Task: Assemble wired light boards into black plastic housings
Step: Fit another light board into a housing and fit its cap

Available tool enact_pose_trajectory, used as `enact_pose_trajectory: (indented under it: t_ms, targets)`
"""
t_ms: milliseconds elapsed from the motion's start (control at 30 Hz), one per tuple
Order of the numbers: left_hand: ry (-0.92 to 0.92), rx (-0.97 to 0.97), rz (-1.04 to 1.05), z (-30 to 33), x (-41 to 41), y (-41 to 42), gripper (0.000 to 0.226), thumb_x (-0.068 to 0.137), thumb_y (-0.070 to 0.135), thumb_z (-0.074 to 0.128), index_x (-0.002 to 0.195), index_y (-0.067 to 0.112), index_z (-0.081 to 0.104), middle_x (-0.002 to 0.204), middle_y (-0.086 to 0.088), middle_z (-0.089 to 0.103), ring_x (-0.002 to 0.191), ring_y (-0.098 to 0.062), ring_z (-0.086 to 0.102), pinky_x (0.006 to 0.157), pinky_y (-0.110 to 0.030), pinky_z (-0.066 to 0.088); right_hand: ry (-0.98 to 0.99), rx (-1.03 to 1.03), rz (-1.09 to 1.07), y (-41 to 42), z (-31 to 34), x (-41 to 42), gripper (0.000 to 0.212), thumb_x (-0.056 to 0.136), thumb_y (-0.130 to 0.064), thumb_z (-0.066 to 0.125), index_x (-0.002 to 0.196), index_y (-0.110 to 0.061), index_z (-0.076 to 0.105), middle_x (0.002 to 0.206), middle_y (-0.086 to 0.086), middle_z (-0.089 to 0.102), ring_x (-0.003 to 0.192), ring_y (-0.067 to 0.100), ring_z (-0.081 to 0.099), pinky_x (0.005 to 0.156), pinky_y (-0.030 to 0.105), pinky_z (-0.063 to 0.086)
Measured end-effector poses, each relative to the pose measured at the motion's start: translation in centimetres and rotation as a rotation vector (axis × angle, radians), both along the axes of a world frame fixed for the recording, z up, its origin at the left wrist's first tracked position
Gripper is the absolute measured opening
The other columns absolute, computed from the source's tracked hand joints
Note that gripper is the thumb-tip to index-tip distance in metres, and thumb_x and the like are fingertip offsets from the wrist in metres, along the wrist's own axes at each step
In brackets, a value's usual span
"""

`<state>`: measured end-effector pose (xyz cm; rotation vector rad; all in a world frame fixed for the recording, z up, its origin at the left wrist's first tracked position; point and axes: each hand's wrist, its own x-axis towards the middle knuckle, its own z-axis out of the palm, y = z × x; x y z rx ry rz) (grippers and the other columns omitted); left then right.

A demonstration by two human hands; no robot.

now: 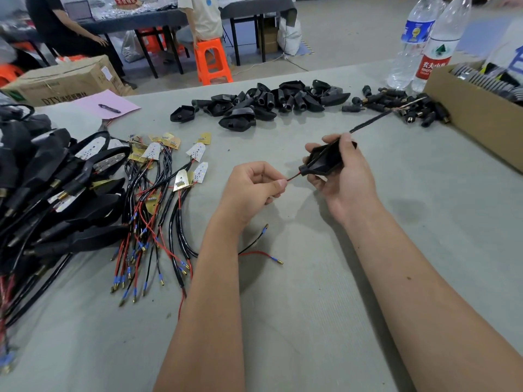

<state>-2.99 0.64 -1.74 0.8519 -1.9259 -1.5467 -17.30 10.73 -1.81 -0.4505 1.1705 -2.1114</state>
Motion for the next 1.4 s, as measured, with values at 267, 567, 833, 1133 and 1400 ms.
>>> enact_pose_trajectory:
  t_ms: [267,567,833,1133,1400]
  targets:
    - [-0.201,-0.541,0.115,-0.3,-0.3,0.0,0.027,0.076,0.039,0.086,0.101,0.032,0.078,0.091,0.014,0.073,0.097,-0.005,0.064,0.088,-0.028,0.050,0.253,0.095,-0.081,-0.3,-0.3,0.9,0.021,0.108,-0.028,0.050,0.107,-0.016,0.067,0.102,0.012,0.077,0.089,0.039,0.077,0.057,0.036,0.059]
    - [-0.507,-0.732,0.169,0.5,-0.9,1.1,0.046,0.090,0.054,0.069,0.135,0.045,0.063,0.115,0.010,0.069,0.122,-0.025,0.051,0.102,-0.044,0.040,0.336,0.127,-0.093,-0.5,-0.4,1.0,0.011,0.110,-0.020,0.043,0.100,-0.019,0.046,0.101,0.009,0.078,0.085,0.038,0.076,0.058,0.043,0.061]
    - [-0.532,-0.746,0.168,-0.1,-1.6,1.1,0.026,0.091,0.036,0.072,0.116,0.034,0.075,0.115,0.004,0.070,0.117,-0.025,0.056,0.104,-0.041,0.040,0.321,0.156,-0.096,-0.5,-0.2,1.1,0.012,0.111,-0.018,0.041,0.100,-0.019,0.046,0.102,0.007,0.078,0.085,0.041,0.075,0.062,0.048,0.062]
    - [-0.227,-0.461,0.141,-1.1,-1.4,0.2,0.015,0.088,0.014,0.072,0.077,0.025,0.073,0.061,0.015,0.060,0.055,-0.001,0.052,0.058,-0.018,0.039,0.224,0.134,-0.113,-0.5,-0.4,0.5,0.012,0.110,-0.015,0.044,0.100,-0.014,0.051,0.100,0.008,0.079,0.089,0.026,0.077,0.064,0.037,0.061]
    - [-0.190,-0.360,0.046,-1.1,-1.2,0.1,0.013,0.081,0.009,0.075,0.075,0.020,0.072,0.068,0.003,0.072,0.061,-0.006,0.054,0.059,-0.020,0.043,0.156,0.120,-0.142,-0.5,-0.7,-0.1,0.012,0.108,-0.013,0.049,0.098,-0.012,0.055,0.089,0.006,0.078,0.083,0.021,0.074,0.071,0.034,0.059]
